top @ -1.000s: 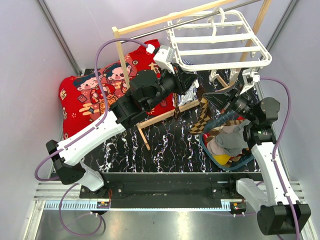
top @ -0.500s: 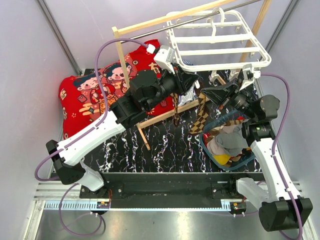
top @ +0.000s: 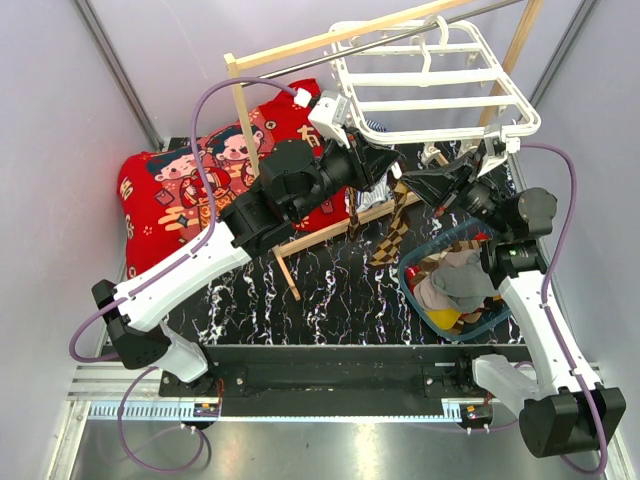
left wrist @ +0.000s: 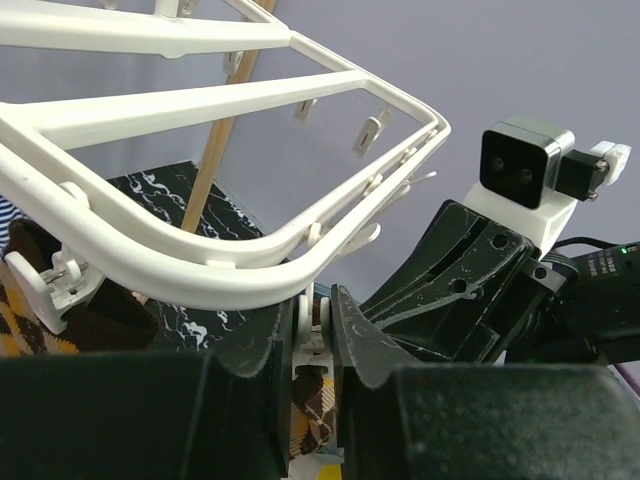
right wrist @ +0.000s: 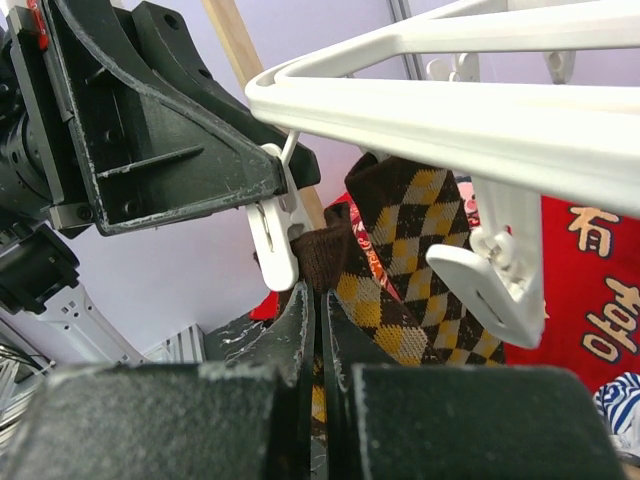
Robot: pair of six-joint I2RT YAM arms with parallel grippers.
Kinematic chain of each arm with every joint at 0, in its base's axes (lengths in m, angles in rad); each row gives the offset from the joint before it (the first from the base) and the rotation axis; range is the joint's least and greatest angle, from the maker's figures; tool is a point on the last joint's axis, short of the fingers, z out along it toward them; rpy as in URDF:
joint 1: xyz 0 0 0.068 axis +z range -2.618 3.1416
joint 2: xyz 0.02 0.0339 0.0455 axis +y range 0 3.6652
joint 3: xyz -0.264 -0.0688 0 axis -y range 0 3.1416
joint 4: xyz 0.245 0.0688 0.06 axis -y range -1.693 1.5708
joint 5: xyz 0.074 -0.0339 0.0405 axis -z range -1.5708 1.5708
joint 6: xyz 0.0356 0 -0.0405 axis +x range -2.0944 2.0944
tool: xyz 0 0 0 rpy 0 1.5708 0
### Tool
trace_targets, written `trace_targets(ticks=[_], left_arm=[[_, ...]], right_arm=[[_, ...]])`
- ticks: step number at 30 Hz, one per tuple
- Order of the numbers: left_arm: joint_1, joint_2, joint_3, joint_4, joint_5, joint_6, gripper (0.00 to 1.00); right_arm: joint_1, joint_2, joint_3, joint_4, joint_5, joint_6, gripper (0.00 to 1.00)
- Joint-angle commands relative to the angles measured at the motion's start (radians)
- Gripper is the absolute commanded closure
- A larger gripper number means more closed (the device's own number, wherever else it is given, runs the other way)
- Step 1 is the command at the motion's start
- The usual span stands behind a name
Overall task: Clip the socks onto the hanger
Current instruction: Clamp the sock onto the hanger.
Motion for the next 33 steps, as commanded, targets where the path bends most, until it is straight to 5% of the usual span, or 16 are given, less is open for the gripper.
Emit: trace_targets(ticks=[1, 11, 17, 20, 21, 26, 33], left_arm=[[-0.001, -0.01, 0.034, 0.037, 0.053, -0.022, 0.85], [-0.001, -0.011, 0.031, 0.031, 0.046, -0.013, 0.74], [-0.001, -0.022, 0.023, 0.028, 0.02, 0.005, 0.5], [-0.001, -0.028, 0.022, 0.028, 0.007, 0.015, 0.42], [-0.001, -0.028, 0.022, 0.028, 0.0, 0.018, 0.41], [0.003, -0.028, 0.016, 0.028, -0.023, 0.036, 0.4], [0.04, -0.024, -0.015, 0.028, -0.034, 0.03, 0.4]], right_arm=[[0.018, 0.014, 0.057, 0.075, 0.026, 0.016, 0.99], [0.037, 0.022, 0.068, 0.083, 0.041, 0.016, 0.98], [0.038, 0.025, 0.08, 0.086, 0.044, 0.021, 0.93], [0.04, 0.028, 0.086, 0.091, 0.044, 0.027, 0.84], [0.041, 0.03, 0.088, 0.089, 0.044, 0.026, 0.71], [0.043, -0.001, 0.084, -0.008, 0.059, -0.029, 0.43], [0.043, -0.142, 0.052, -0.386, 0.199, -0.304, 0.31]])
